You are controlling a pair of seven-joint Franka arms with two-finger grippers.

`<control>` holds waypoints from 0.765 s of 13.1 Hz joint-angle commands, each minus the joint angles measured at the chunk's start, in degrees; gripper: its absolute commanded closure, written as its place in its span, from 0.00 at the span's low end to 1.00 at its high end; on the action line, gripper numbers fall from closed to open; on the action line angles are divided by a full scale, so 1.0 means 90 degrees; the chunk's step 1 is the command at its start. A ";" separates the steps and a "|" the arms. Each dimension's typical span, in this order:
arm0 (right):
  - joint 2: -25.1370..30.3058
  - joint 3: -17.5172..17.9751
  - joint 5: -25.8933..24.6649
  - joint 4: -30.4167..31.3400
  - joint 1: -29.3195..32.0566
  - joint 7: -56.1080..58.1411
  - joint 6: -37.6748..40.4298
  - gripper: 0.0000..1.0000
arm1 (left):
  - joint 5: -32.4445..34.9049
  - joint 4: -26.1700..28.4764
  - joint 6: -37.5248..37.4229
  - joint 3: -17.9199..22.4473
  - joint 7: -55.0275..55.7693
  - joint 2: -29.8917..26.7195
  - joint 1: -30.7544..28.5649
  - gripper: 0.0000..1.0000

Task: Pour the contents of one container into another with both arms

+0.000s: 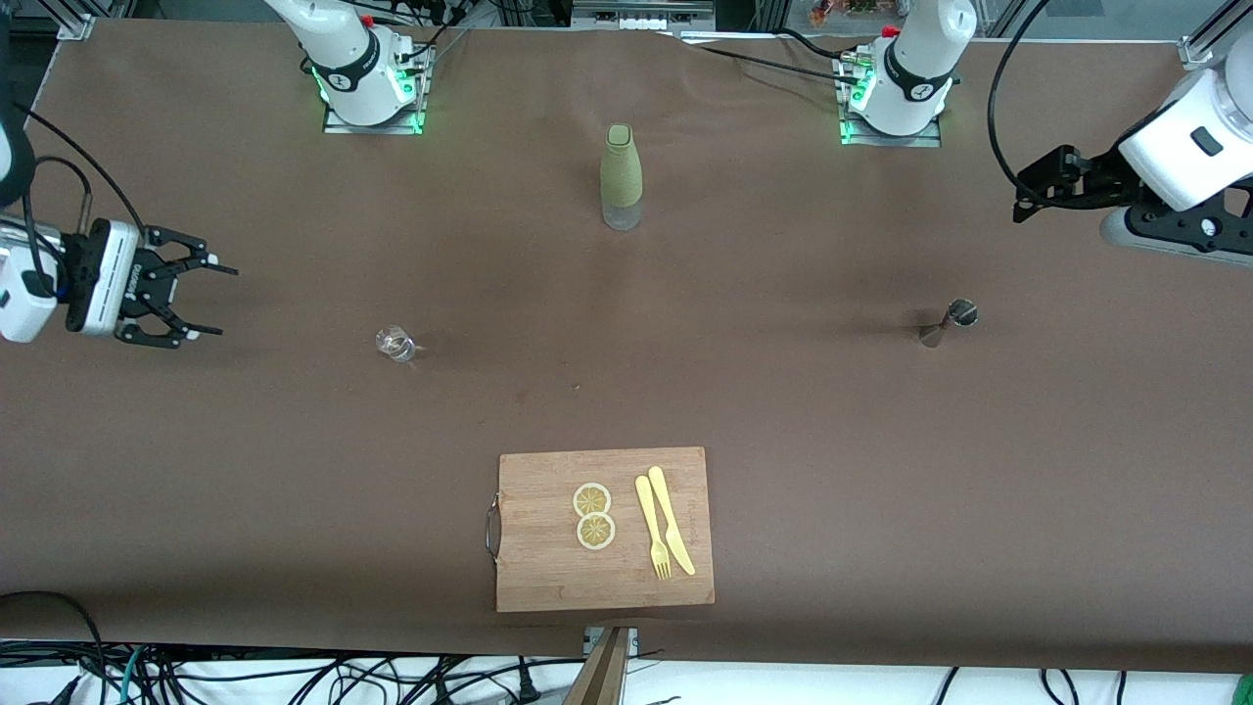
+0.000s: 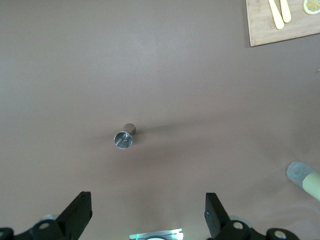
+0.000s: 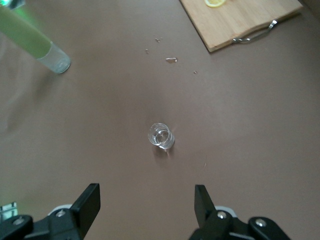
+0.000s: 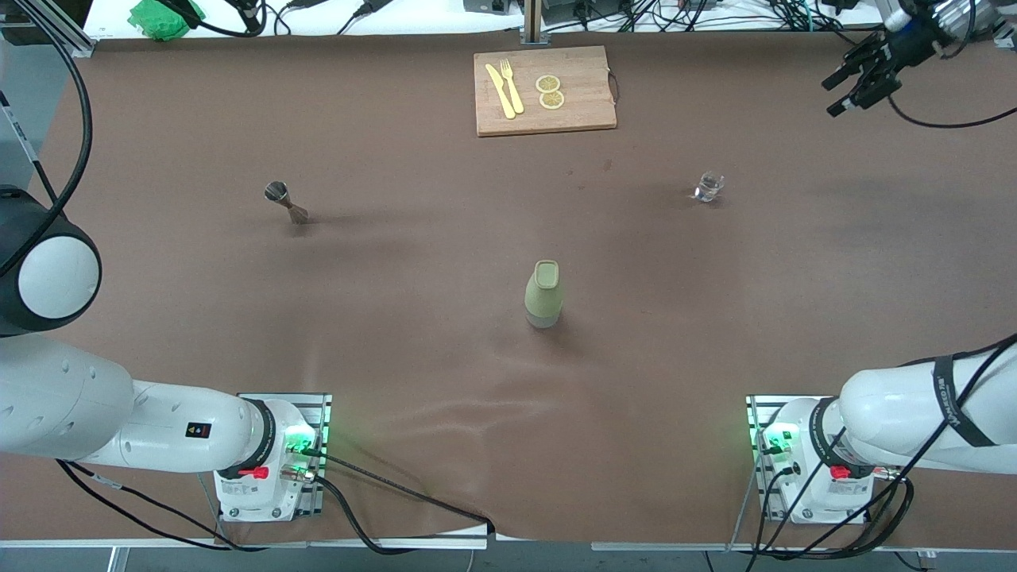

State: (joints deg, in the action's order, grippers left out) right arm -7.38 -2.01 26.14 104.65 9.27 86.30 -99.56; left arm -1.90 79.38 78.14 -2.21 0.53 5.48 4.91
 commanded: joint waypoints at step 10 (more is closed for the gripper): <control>0.1239 -0.0139 -0.2531 -0.0603 -0.1332 -0.6470 0.0983 0.01 | 0.0124 0.0057 0.0263 0.0002 -0.0176 0.0123 -0.0243 0.00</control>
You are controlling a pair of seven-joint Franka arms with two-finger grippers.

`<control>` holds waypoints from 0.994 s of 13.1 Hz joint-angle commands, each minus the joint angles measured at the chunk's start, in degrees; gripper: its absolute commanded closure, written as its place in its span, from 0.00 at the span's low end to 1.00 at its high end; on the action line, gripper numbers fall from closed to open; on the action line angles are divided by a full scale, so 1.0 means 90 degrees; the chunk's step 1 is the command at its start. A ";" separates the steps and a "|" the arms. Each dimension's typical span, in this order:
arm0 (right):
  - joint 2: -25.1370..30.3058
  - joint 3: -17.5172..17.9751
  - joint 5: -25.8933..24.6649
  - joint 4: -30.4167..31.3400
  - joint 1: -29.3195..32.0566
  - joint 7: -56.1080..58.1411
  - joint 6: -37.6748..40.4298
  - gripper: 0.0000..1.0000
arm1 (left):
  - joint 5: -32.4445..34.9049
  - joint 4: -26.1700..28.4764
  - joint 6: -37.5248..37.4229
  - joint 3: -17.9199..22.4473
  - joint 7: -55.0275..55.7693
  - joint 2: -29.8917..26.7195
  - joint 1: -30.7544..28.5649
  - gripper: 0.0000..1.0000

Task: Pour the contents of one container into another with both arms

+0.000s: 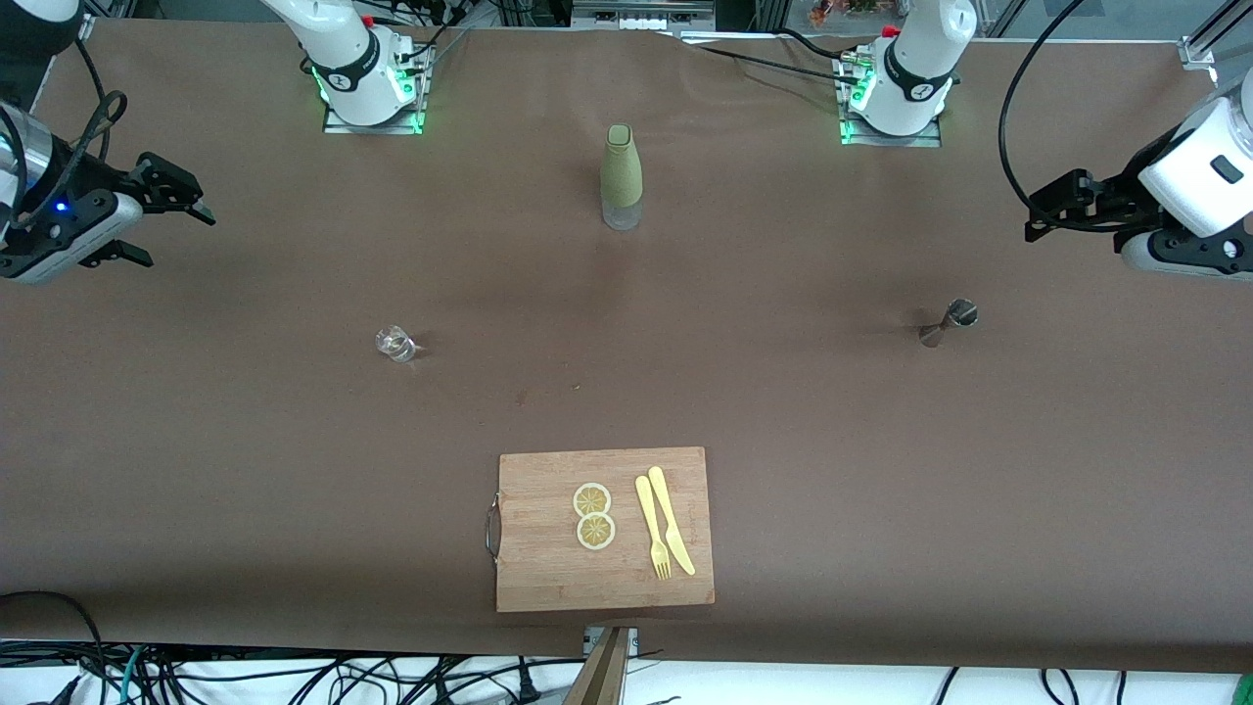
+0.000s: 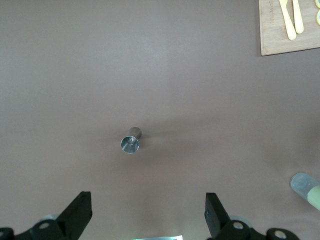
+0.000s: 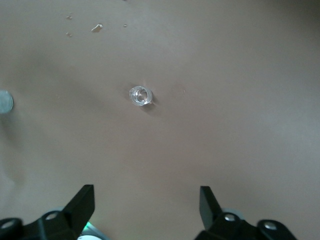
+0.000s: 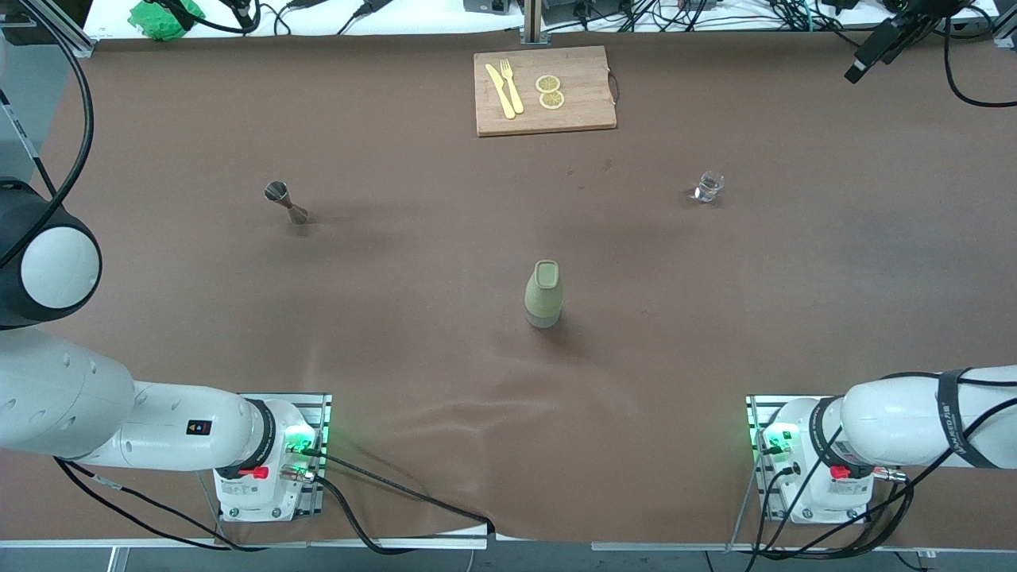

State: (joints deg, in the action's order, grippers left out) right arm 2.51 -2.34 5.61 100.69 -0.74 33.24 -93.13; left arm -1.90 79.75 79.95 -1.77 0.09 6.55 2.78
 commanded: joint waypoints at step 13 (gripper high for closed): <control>0.0492 0.0065 -0.0525 -0.0152 -0.0416 -0.2121 0.0601 0.01 | 0.0123 -0.0209 0.0062 -0.0048 -0.0117 0.0200 -0.0036 0.00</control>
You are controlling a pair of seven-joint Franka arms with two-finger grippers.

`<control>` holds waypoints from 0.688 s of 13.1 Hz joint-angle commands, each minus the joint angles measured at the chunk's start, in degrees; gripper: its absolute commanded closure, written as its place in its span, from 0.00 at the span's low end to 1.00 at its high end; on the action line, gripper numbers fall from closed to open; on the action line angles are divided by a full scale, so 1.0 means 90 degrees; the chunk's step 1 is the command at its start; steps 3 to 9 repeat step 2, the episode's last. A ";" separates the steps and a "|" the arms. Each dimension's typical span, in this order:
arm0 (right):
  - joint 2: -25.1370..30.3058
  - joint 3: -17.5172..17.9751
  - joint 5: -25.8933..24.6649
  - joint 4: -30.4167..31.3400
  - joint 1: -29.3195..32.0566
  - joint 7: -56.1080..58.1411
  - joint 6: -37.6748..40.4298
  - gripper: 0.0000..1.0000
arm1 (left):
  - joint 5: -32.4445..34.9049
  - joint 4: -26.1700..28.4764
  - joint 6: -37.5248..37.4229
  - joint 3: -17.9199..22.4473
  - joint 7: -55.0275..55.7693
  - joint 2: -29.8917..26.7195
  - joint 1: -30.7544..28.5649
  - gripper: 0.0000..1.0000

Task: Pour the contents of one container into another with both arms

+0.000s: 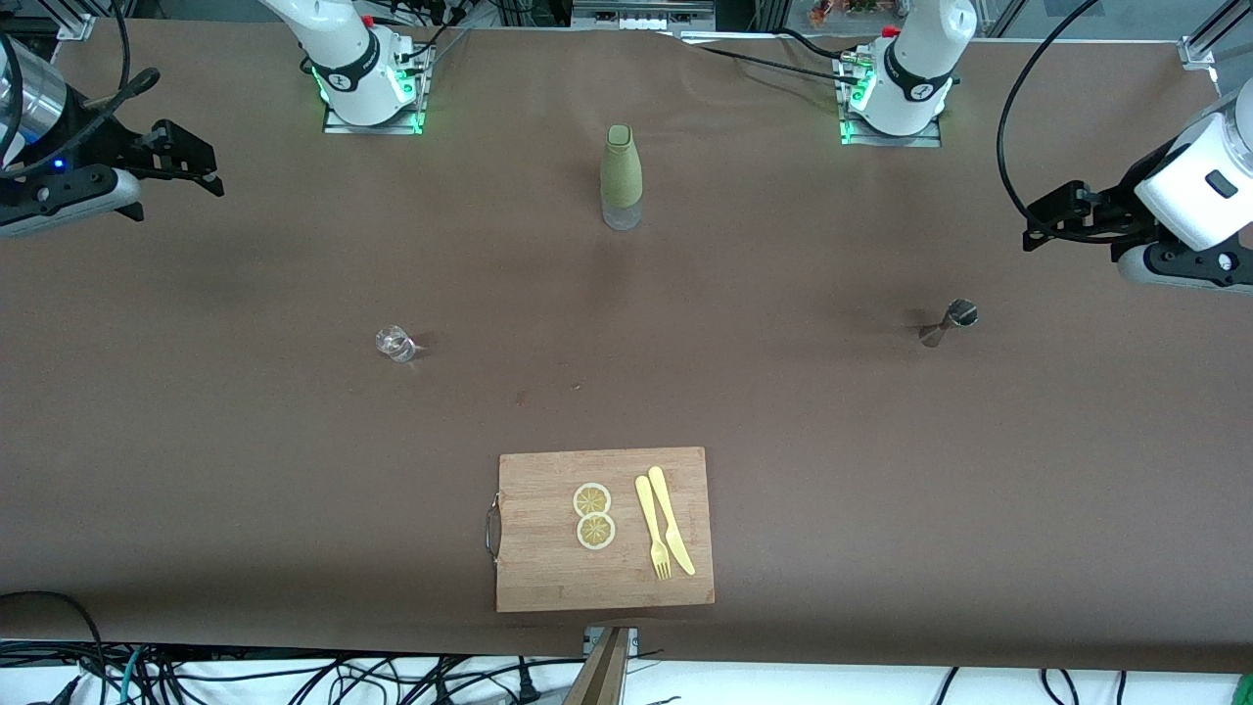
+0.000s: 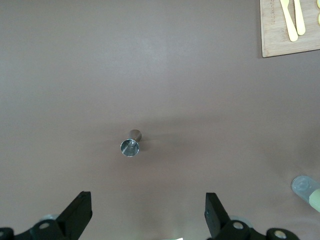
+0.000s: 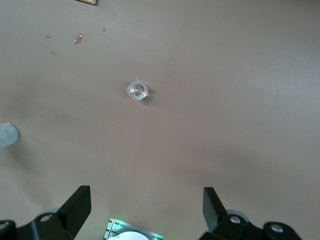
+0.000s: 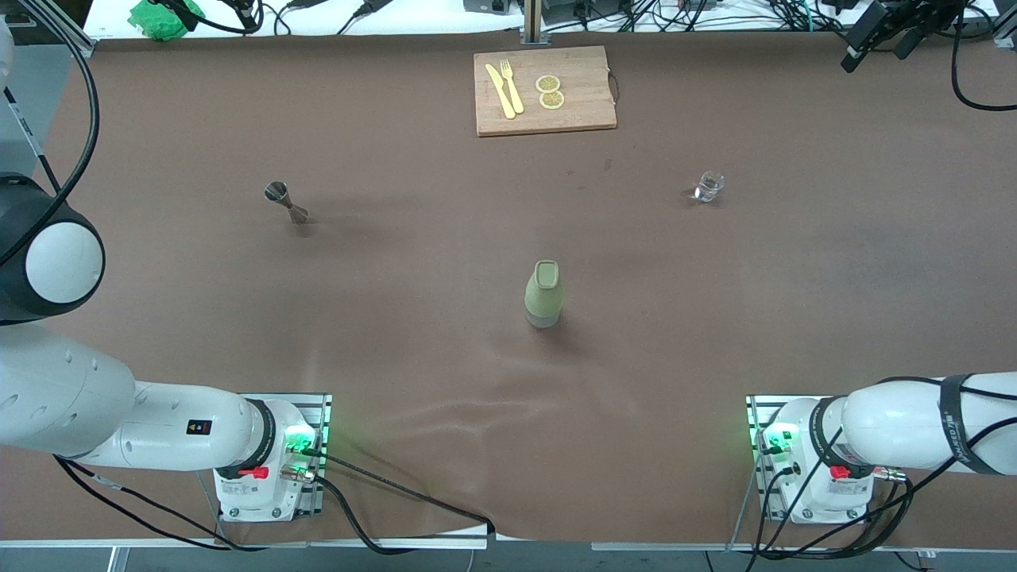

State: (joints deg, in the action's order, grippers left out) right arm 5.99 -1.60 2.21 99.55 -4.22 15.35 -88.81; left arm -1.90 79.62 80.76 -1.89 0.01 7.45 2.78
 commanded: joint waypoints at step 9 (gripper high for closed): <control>0.0106 -0.0028 -0.0158 -0.0026 -0.0029 -0.0143 0.0122 0.01 | 0.0123 -0.0204 -0.0028 -0.0035 -0.0108 0.0109 -0.0035 0.00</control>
